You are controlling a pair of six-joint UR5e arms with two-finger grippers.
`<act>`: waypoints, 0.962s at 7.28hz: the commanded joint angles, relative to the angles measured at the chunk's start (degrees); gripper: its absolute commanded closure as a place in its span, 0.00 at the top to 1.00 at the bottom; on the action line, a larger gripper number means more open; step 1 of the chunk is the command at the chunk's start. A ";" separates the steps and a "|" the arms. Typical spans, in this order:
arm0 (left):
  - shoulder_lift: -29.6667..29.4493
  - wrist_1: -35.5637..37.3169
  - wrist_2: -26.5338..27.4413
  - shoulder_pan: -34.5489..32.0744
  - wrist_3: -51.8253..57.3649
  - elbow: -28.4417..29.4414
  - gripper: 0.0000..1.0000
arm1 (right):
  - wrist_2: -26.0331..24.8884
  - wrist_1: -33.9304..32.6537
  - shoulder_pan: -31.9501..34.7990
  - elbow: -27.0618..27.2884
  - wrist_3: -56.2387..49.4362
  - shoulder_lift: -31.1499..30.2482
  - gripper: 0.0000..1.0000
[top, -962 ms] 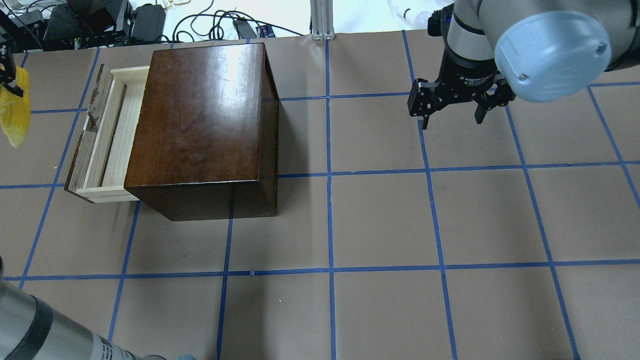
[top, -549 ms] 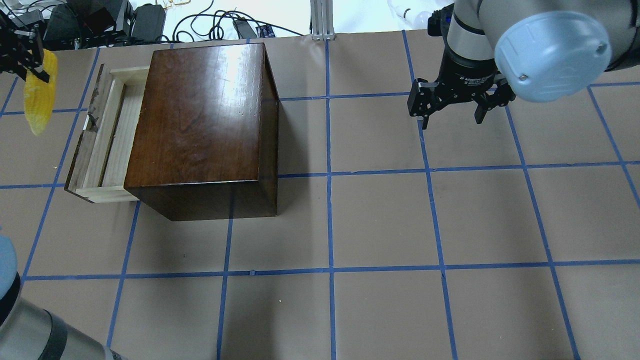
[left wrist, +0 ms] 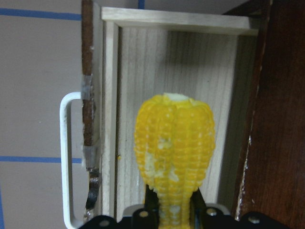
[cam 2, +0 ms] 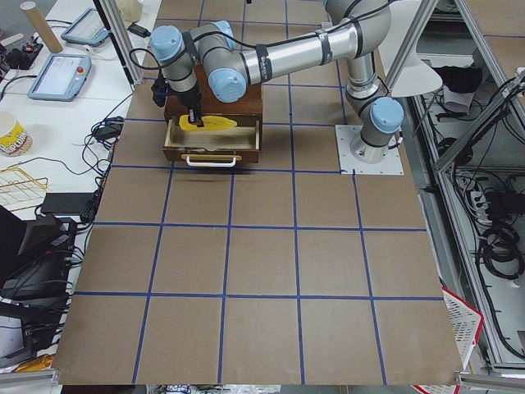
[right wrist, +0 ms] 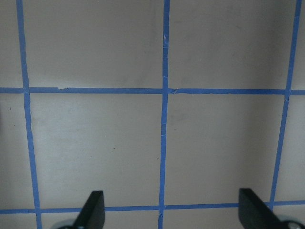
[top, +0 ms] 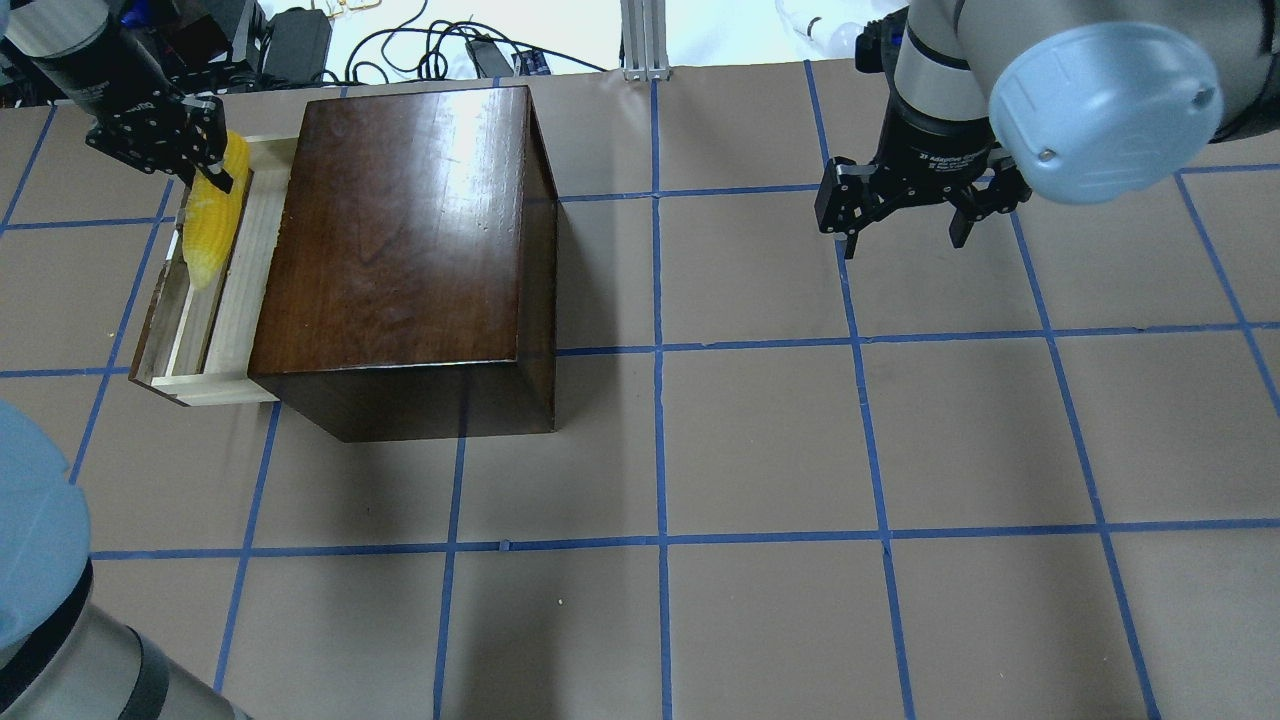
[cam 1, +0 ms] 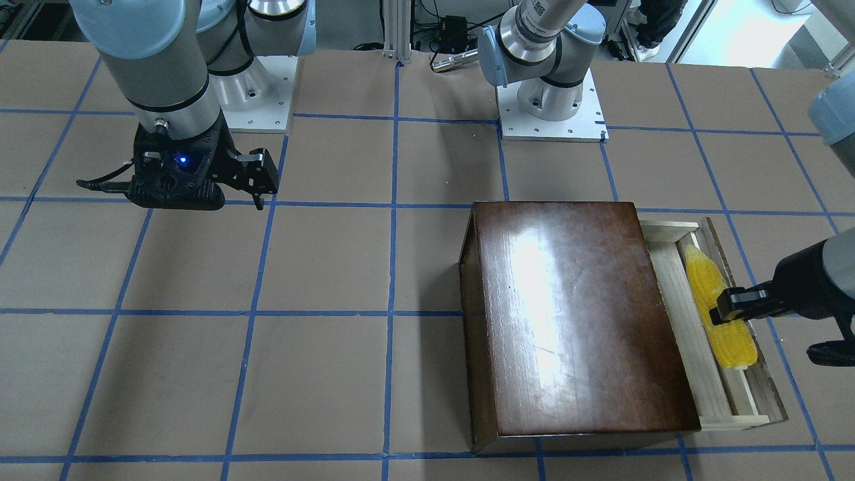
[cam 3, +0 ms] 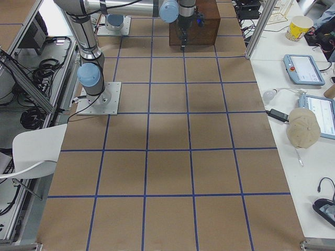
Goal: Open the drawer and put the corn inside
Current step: 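Lower the corn into the drawer and open the left gripper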
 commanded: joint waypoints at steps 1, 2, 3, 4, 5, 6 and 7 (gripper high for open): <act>-1.56 4.85 -1.17 -0.08 4.10 -2.73 0.00 | -0.04 -0.01 0.00 0.00 0.00 0.00 1.00; -1.65 5.23 -1.00 0.01 4.12 -3.88 0.00 | 0.05 0.08 0.00 0.00 0.00 0.00 1.00; -2.09 5.23 -1.09 0.01 3.95 -4.85 0.02 | -0.04 -0.01 0.00 0.00 0.00 0.00 1.00; -2.44 5.32 -1.00 0.36 4.03 -4.94 0.03 | -0.04 0.08 0.00 0.00 0.00 0.00 1.00; -2.62 5.84 -0.91 0.45 4.21 -5.12 0.31 | -0.04 -0.01 0.00 0.00 0.00 0.00 1.00; -2.53 6.72 -1.08 0.45 4.12 -5.12 0.99 | -0.04 -0.01 0.00 0.00 0.00 0.00 1.00; -2.36 6.64 -0.65 0.63 4.03 -5.12 1.00 | -0.04 -0.01 0.00 0.00 0.00 0.00 1.00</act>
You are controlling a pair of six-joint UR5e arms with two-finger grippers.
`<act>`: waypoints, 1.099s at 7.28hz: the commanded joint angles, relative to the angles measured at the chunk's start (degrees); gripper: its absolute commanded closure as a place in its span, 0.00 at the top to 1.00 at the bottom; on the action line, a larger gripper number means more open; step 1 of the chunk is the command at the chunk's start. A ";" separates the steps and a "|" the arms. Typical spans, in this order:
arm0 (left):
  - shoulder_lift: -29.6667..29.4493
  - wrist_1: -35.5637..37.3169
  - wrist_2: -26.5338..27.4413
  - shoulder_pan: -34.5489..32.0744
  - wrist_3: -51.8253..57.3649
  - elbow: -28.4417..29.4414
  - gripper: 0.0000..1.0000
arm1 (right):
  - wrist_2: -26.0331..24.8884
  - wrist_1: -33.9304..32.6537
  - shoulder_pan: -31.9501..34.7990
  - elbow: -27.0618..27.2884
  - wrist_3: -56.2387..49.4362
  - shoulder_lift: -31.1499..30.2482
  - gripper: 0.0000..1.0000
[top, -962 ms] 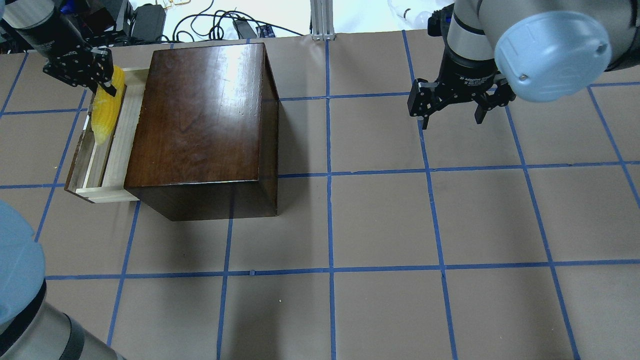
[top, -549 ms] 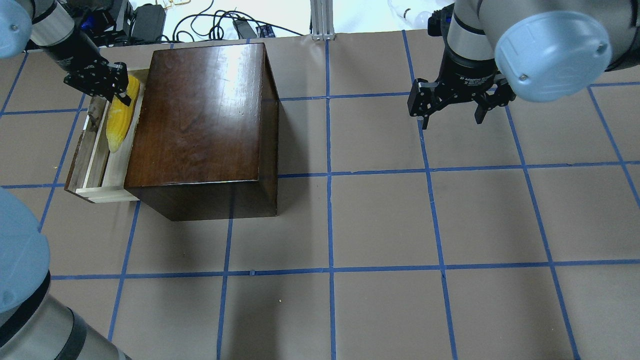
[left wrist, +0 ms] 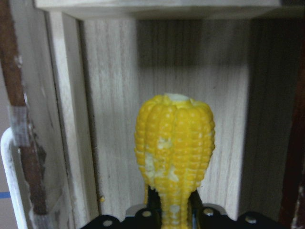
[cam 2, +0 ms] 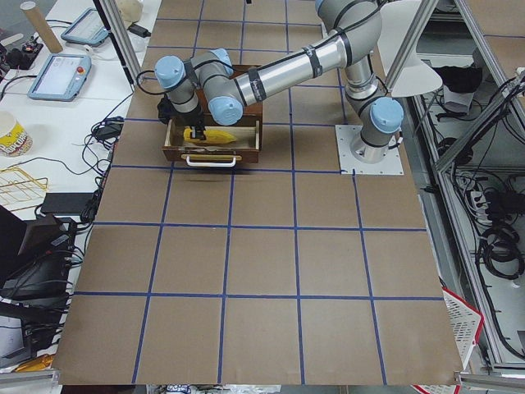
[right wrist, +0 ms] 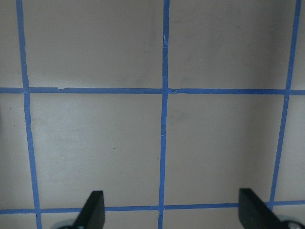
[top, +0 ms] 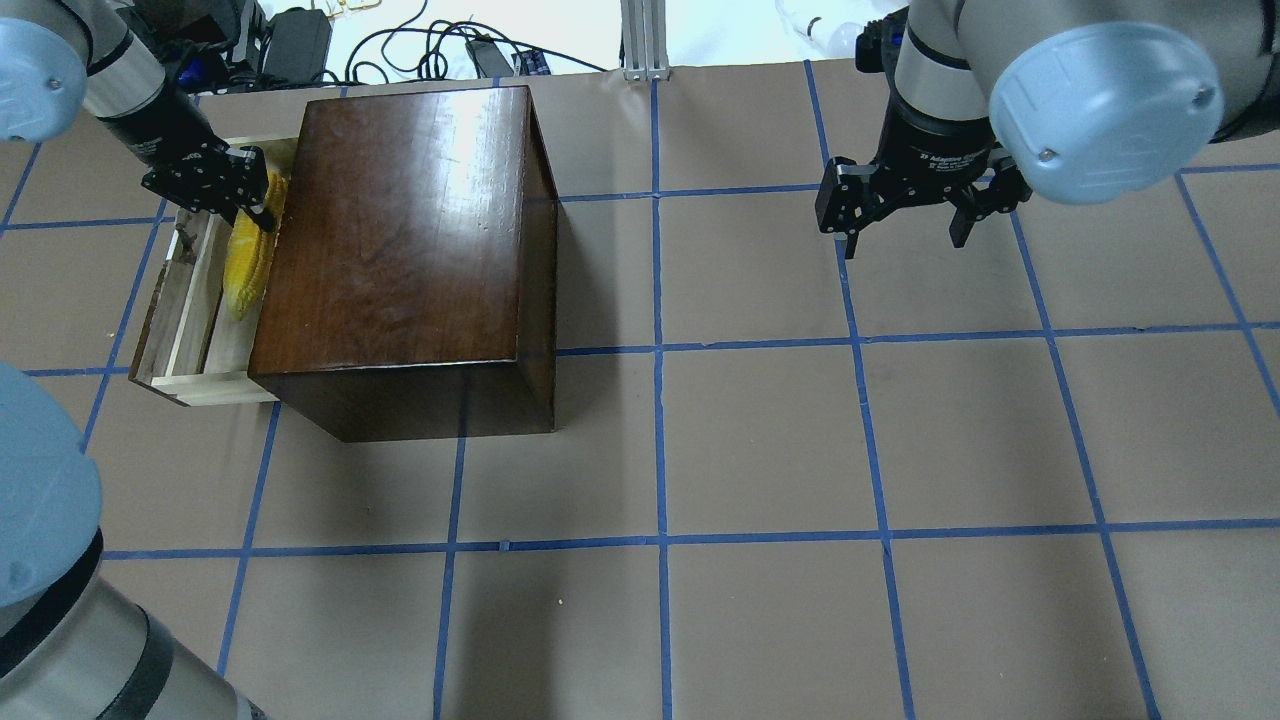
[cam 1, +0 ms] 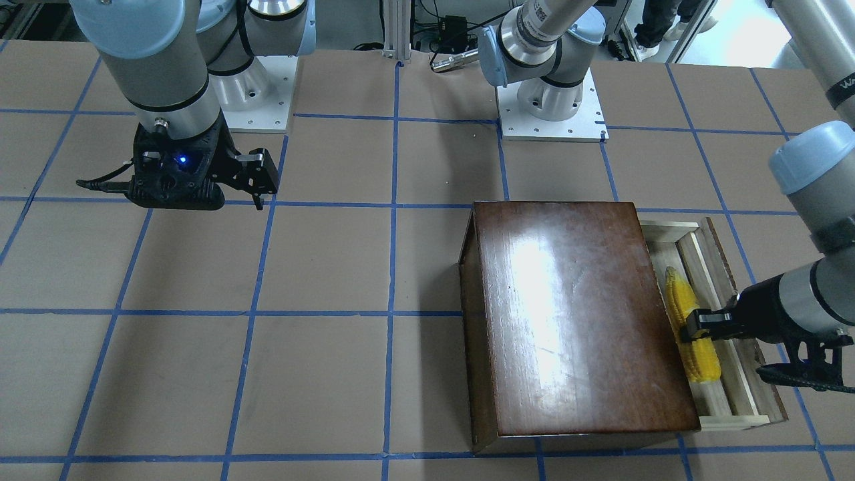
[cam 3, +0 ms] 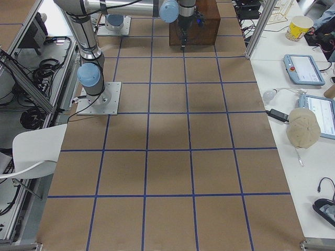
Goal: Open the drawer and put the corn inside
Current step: 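Lower the corn into the drawer and open the left gripper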
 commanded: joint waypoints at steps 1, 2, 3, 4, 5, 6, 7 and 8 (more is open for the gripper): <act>0.55 0.03 0.21 0.77 -0.07 0.39 1.00 | 0.00 -0.01 0.00 0.00 0.00 0.00 1.00; 1.51 -0.58 0.21 0.86 -0.07 0.39 1.00 | 0.00 -0.01 0.00 0.00 0.00 0.00 1.00; 1.87 -1.98 0.12 0.69 -0.07 0.83 1.00 | 0.00 -0.01 0.00 0.00 0.00 0.00 1.00; 2.83 -3.47 0.20 0.16 -0.33 1.88 1.00 | 0.00 -0.01 0.00 0.00 0.00 0.00 1.00; 4.32 -7.14 0.73 -0.19 -0.60 3.54 1.00 | 0.00 -0.01 0.00 0.00 0.00 0.00 1.00; 5.46 -8.40 0.73 -0.45 -1.38 5.21 1.00 | 0.00 -0.01 0.00 0.00 0.00 0.00 1.00; 6.69 -9.10 0.82 -1.94 -1.48 6.62 1.00 | 0.00 0.08 0.00 0.00 0.00 0.00 1.00; 8.79 -9.55 1.26 -5.87 -1.48 6.89 1.00 | 0.00 -0.01 0.00 0.00 0.00 0.00 1.00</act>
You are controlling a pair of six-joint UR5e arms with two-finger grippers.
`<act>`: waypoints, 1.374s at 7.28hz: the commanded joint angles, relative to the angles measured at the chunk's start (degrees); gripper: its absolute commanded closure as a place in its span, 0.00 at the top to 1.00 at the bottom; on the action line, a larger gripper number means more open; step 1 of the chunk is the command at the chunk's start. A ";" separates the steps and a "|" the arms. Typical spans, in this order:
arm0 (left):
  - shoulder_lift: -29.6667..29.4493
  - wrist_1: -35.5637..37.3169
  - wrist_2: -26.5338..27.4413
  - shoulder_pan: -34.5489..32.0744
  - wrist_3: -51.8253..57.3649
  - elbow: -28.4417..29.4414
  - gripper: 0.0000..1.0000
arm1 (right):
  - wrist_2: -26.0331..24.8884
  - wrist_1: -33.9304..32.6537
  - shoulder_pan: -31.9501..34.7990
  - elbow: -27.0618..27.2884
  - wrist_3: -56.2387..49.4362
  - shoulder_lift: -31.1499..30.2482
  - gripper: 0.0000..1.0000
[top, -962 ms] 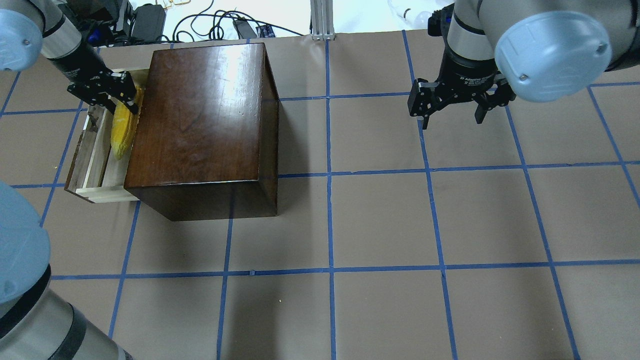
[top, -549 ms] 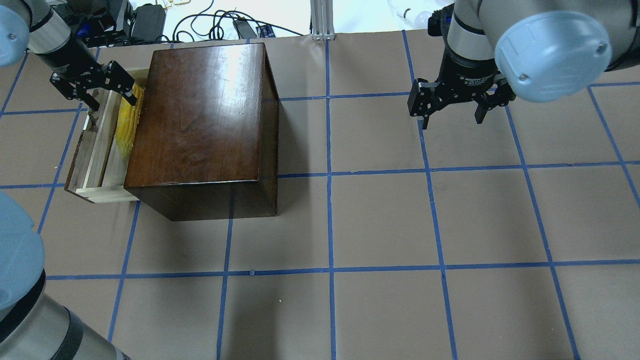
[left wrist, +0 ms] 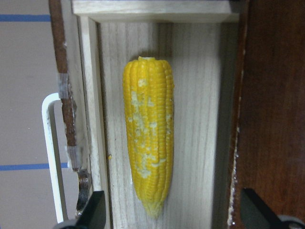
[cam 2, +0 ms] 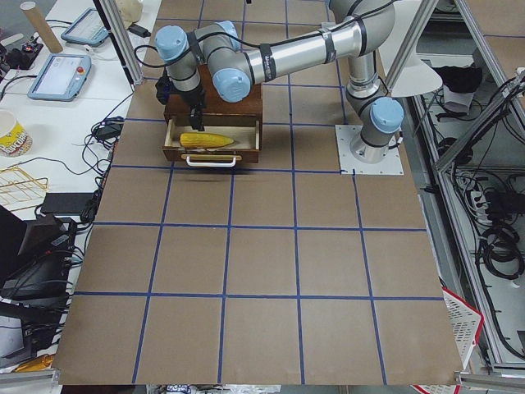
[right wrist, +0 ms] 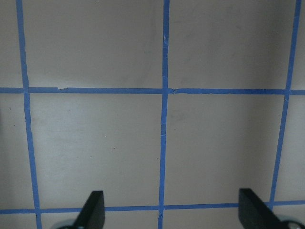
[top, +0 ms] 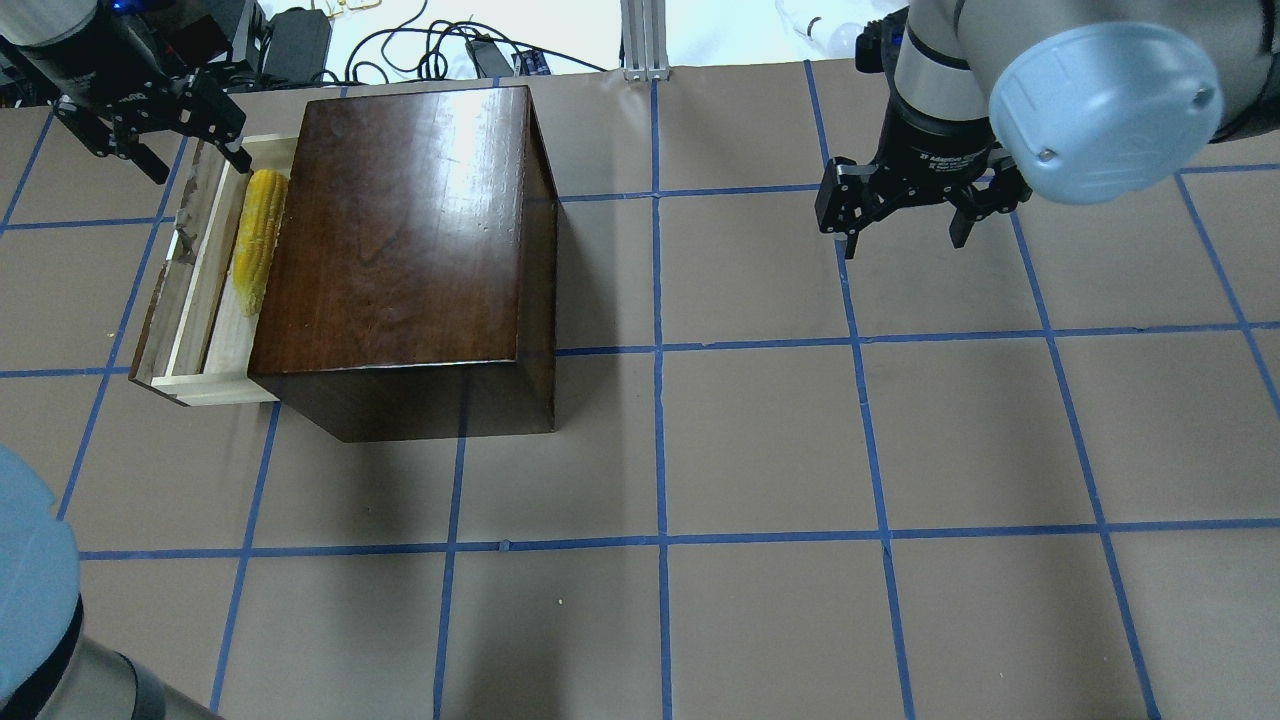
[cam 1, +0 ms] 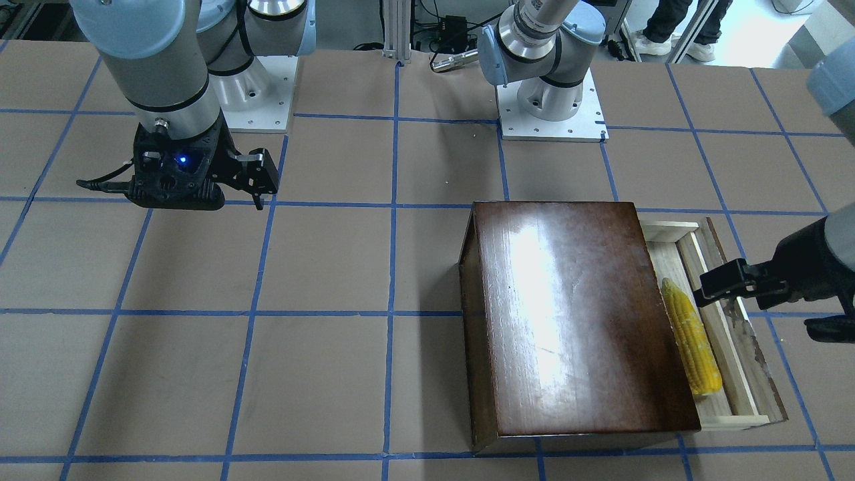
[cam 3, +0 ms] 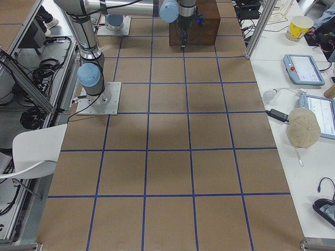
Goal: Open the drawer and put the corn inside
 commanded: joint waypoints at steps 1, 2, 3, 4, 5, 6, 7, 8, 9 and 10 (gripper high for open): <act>3.01 -0.61 4.48 -7.56 -0.13 1.45 1.00 | 0.00 -0.04 0.00 0.00 0.00 0.00 1.00; 3.71 -0.52 6.35 -9.95 -0.13 1.55 1.00 | 0.09 0.05 0.00 0.00 0.00 0.00 1.00; 4.59 -0.86 6.45 -11.20 -0.31 1.11 1.00 | 0.00 -0.04 0.00 0.00 0.00 0.00 1.00; 5.64 -1.91 6.02 -12.77 -1.70 -0.29 1.00 | 0.09 -0.04 0.00 0.00 0.00 0.00 1.00; 6.79 -1.92 4.01 -14.10 -2.50 -1.69 1.00 | 0.09 -0.04 0.00 0.00 0.00 0.00 1.00; 7.67 -1.92 1.56 -14.98 -5.38 -3.18 1.00 | 0.00 -0.04 0.00 0.00 0.00 0.00 1.00; 7.59 -1.75 0.84 -15.25 -7.32 -4.50 1.00 | 0.00 -0.04 0.00 0.00 0.00 0.00 1.00; 8.89 -1.92 1.35 -15.69 -8.99 -6.61 1.00 | 0.09 -0.04 0.00 0.00 0.00 0.00 1.00; 10.65 -1.57 1.10 -16.82 -12.06 -9.59 1.00 | 0.09 -0.04 0.00 0.00 0.00 0.00 1.00; 12.14 -1.05 1.62 -17.62 -12.35 -11.96 1.00 | 0.00 -0.04 0.00 0.00 0.00 0.00 1.00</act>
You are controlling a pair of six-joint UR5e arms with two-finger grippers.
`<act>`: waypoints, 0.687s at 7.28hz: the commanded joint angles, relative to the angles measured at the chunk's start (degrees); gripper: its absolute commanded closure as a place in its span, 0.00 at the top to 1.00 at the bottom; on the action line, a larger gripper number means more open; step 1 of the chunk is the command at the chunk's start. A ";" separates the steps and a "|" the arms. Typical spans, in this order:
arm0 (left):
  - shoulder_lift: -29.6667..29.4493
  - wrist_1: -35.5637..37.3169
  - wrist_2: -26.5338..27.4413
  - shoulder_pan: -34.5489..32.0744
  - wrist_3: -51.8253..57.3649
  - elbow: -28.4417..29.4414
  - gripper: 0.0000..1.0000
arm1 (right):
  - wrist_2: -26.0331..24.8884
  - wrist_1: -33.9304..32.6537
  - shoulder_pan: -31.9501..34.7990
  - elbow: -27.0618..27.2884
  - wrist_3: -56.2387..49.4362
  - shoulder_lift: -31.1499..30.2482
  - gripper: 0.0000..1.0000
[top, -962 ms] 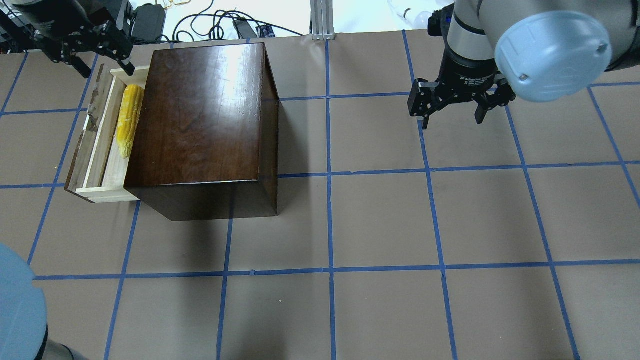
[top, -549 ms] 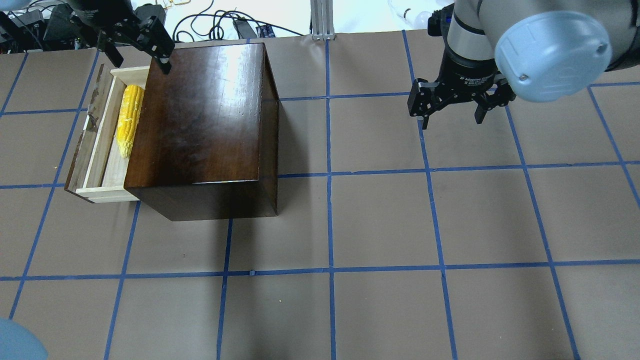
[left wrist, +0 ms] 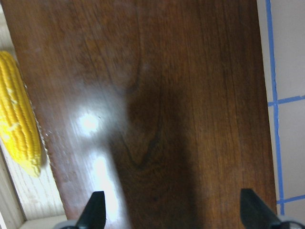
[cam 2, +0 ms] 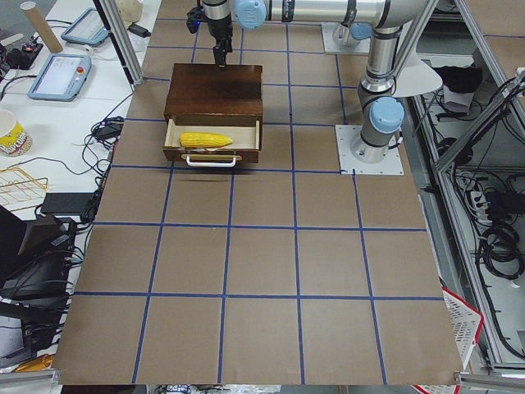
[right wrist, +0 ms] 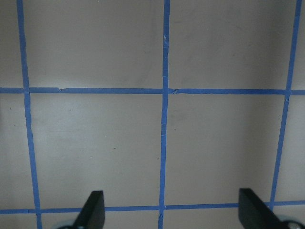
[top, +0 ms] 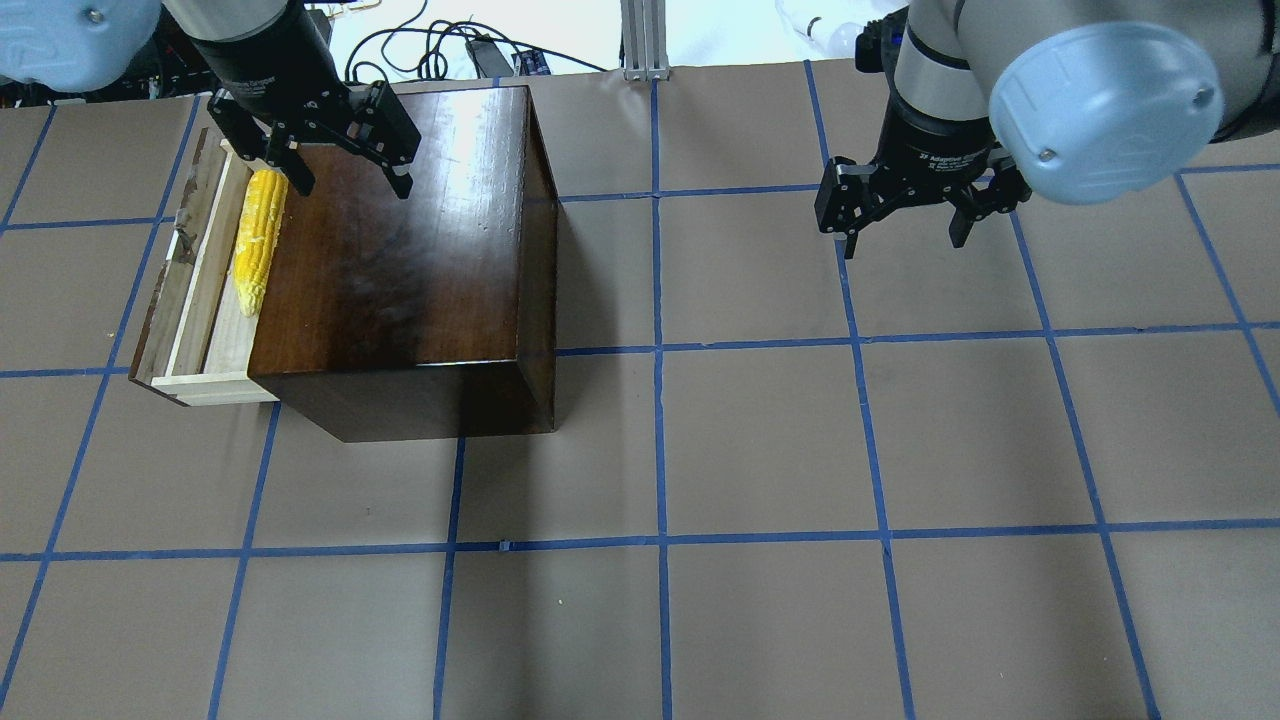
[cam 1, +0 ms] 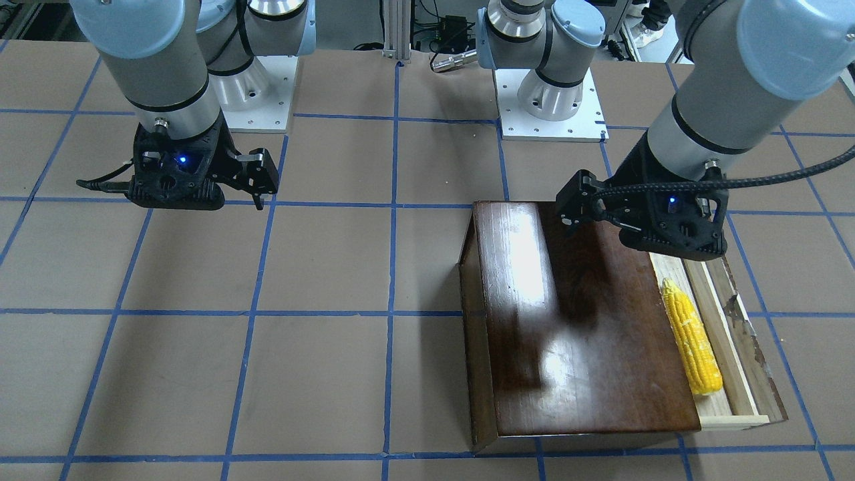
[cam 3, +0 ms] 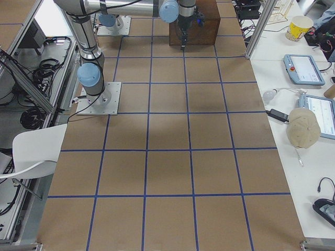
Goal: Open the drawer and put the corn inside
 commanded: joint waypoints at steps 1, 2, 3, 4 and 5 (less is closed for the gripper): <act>3.35 0.79 0.49 -1.11 -2.12 -4.62 1.00 | -0.06 0.00 0.00 0.00 0.00 0.00 1.00; 4.67 0.70 0.58 -1.28 -5.34 -5.86 1.00 | -0.06 0.00 0.00 0.00 0.00 0.00 1.00; 5.72 0.70 0.58 -1.28 -6.33 -7.43 1.00 | -0.06 0.00 0.00 0.00 0.00 0.00 1.00; 6.34 2.09 1.45 -1.28 -6.25 -9.37 1.00 | -0.06 0.09 0.00 0.00 0.00 0.00 1.00; 7.13 3.50 2.50 -1.28 -6.86 -10.86 1.00 | -0.06 0.00 0.00 0.00 0.00 0.00 1.00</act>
